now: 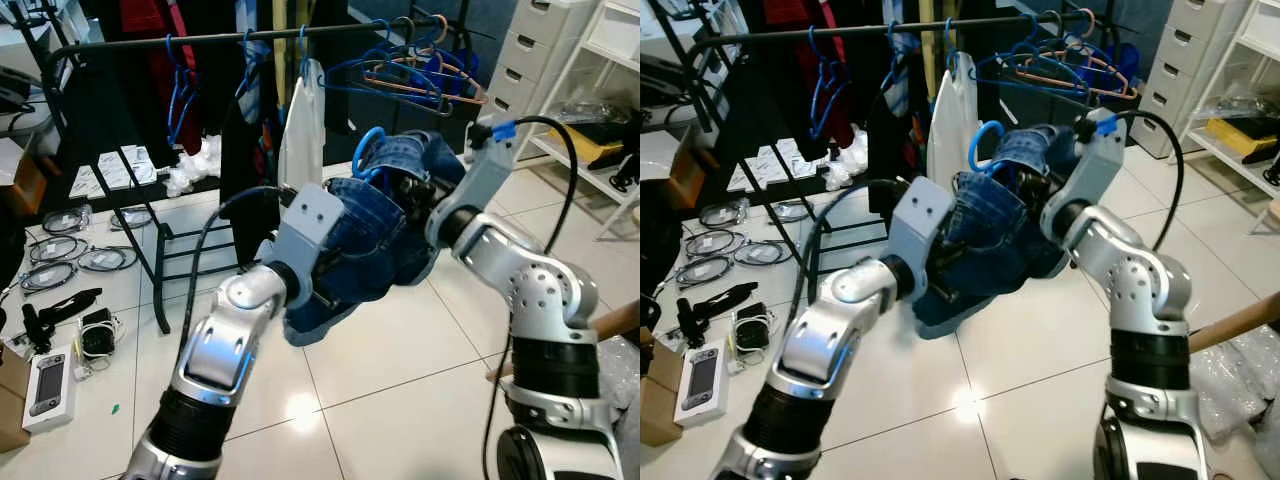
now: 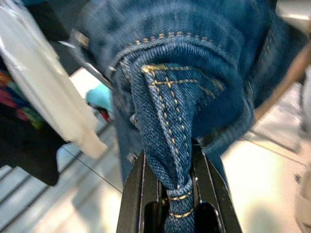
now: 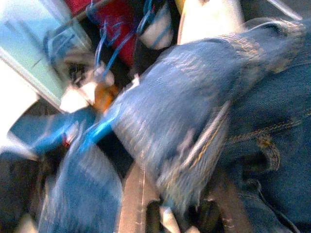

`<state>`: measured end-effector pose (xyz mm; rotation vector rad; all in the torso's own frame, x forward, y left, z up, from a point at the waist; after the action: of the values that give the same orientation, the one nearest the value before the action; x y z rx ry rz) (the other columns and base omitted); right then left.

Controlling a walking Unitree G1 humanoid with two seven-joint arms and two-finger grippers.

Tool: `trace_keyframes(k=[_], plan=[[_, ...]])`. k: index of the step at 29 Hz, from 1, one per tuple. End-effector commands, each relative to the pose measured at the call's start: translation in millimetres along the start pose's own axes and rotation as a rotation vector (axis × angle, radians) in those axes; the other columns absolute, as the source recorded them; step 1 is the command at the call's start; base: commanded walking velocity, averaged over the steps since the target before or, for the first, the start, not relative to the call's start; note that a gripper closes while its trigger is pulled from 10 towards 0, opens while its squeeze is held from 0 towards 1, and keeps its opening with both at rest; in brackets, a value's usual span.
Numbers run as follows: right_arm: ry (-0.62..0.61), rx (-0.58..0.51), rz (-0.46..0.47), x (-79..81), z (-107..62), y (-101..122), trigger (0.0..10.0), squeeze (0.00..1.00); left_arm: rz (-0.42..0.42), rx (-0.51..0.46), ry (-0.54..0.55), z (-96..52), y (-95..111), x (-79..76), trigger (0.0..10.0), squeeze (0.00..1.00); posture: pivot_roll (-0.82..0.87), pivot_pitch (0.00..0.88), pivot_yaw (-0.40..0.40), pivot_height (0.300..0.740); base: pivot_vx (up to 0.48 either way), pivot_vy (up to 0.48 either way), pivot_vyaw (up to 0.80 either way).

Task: Hang hanger

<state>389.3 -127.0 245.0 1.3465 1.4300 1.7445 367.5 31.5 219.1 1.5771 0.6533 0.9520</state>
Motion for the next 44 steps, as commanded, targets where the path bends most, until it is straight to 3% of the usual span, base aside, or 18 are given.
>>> trace_keyframes(k=[1, 2, 3, 8, 13, 17, 22, 23, 25, 26, 27, 28, 32, 33, 34, 35, 37, 44], plan=[[0.052, 0.016, -0.021, 11.9, -0.3, -3.0, 10.0, 0.53, 0.002, -0.027, 0.025, -0.8, 7.7, 6.4, 10.0, 0.0, -0.1, 0.108, 0.016, 0.74, 0.0, 0.0, 0.0], [0.052, 0.016, -0.021, 11.9, -0.3, -3.0, 10.0, 0.53, 0.002, -0.027, 0.025, -0.8, 7.7, 6.4, 10.0, 0.0, -0.1, 0.108, 0.016, 0.74, 0.0, 0.0, 0.0], [0.132, 0.058, -0.061, 20.4, -10.0, -12.2, 10.0, 1.0, -0.007, -0.023, 0.067, -1.5, 7.3, 18.3, 10.0, 0.0, -0.1, 0.111, 0.017, 0.74, 0.0, 0.0, 0.0], [0.264, 0.149, -0.128, 37.3, -27.6, -33.4, 10.0, 1.0, -0.026, -0.024, 0.118, -1.8, 6.5, 31.2, 10.0, 0.0, -0.11, 0.111, 0.023, 0.74, 0.0, 0.0, 0.0], [0.272, 0.177, -0.147, 35.1, -33.0, -39.9, 10.0, 1.0, -0.032, -0.03, 0.14, -2.2, 5.9, 35.9, 10.0, 0.0, -0.11, 0.111, 0.023, 0.74, 0.0, 0.0, 0.0], [0.293, 0.194, -0.23, 18.2, -55.1, -48.0, 10.0, 1.0, -0.058, -0.023, 0.239, -7.5, -8.1, 62.7, 10.0, 0.0, -0.11, 0.111, 0.021, 0.74, 0.0, 0.0, 0.0], [0.307, 0.199, -0.249, 16.3, -60.9, -50.3, 10.0, 1.0, -0.068, -0.023, 0.263, -9.2, -11.4, 69.5, 10.0, 0.0, -0.11, 0.112, 0.021, 0.74, 0.0, 0.0, 0.0], [0.185, 0.144, -0.224, -14.2, -60.9, -46.8, 10.0, 1.0, -0.117, -0.064, 0.289, -12.5, -12.5, 78.7, 10.0, 0.0, -0.12, 0.111, 0.021, 0.74, 0.0, 0.0, 0.0], [0.185, 0.144, -0.224, -14.2, -60.9, -46.8, 10.0, 1.0, -0.117, -0.064, 0.289, -12.5, -12.5, 78.7, 10.0, 0.0, -0.12, 0.111, 0.021, 0.74, 0.0, 0.0, 0.0], [0.026, 0.086, -0.179, -50.0, -61.9, -43.9, 10.0, 0.01, -0.169, -0.1, 0.309, -16.1, -13.8, 86.3, 10.0, 0.0, -0.12, 0.111, 0.021, 0.74, 0.0, 0.0, 0.0], [0.026, 0.086, -0.179, -50.0, -61.9, -43.9, 10.0, 0.01, -0.169, -0.1, 0.309, -16.1, -13.8, 86.3, 10.0, 0.0, -0.12, 0.111, 0.021, 0.74, 0.0, 0.0, 0.0], [-0.141, 0.041, -0.116, -88.6, -68.3, -47.9, 10.0, 0.0, -0.203, -0.131, 0.315, -19.8, -16.5, 91.3, 10.0, 0.0, -0.12, 0.113, 0.023, 0.74, 0.0, 0.0, 0.0], [-0.141, 0.041, -0.116, -88.6, -68.3, -47.9, 10.0, 0.0, -0.203, -0.131, 0.315, -19.8, -16.5, 91.3, 10.0, 0.0, -0.12, 0.113, 0.023, 0.74, 0.0, 0.0, 0.0], [-0.278, 0.029, -0.058, -120.0, -79.1, -62.4, 10.0, 0.0, -0.221, -0.13, 0.339, -24.1, -24.8, 98.0, 10.0, 0.0, -0.12, 0.113, 0.024, 0.74, 0.0, 0.0, 0.0], [-0.278, 0.029, -0.058, -120.0, -79.1, -62.4, 10.0, 0.0, -0.221, -0.13, 0.339, -24.1, -24.8, 98.0, 10.0, 0.0, -0.12, 0.113, 0.024, 0.74, 0.0, 0.0, 0.0], [-0.39, 0.061, -0.014, -142.8, -92.0, -90.3, 10.0, 0.0, -0.205, -0.114, 0.391, -31.4, -34.2, 107.4, 10.0, 0.0, -0.12, 0.114, 0.026, 0.74, 0.322, 0.0, 0.0], [-0.45, 0.098, -0.001, -153.7, -101.9, -112.5, 10.0, 0.0, -0.183, -0.105, 0.438, -37.4, -38.9, 115.4, 10.0, 0.0, -0.11, 0.113, 0.027, 0.74, 0.345, 0.0, 0.0], [-0.467, 0.157, -0.037, -157.3, -112.6, -138.7, 10.0, 0.0, -0.105, -0.102, 0.515, -43.3, -36.7, 127.5, 10.0, 0.0, -0.12, 0.11, 0.03, 0.74, 0.448, 0.0, 0.22]])
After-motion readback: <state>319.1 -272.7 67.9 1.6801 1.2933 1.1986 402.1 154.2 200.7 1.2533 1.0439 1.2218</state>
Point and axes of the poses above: a point about 5 cm out from each wrist's last joint towards the gripper, its own z axis pointing out of the wrist towards the gripper, its own y axis along the axis of the wrist's last joint, x = y × z, the point moved 6 cm from there along z, pointing out of the wrist towards the gripper, and after that the axes turned 1 degree about z, right-handed, at the moved point
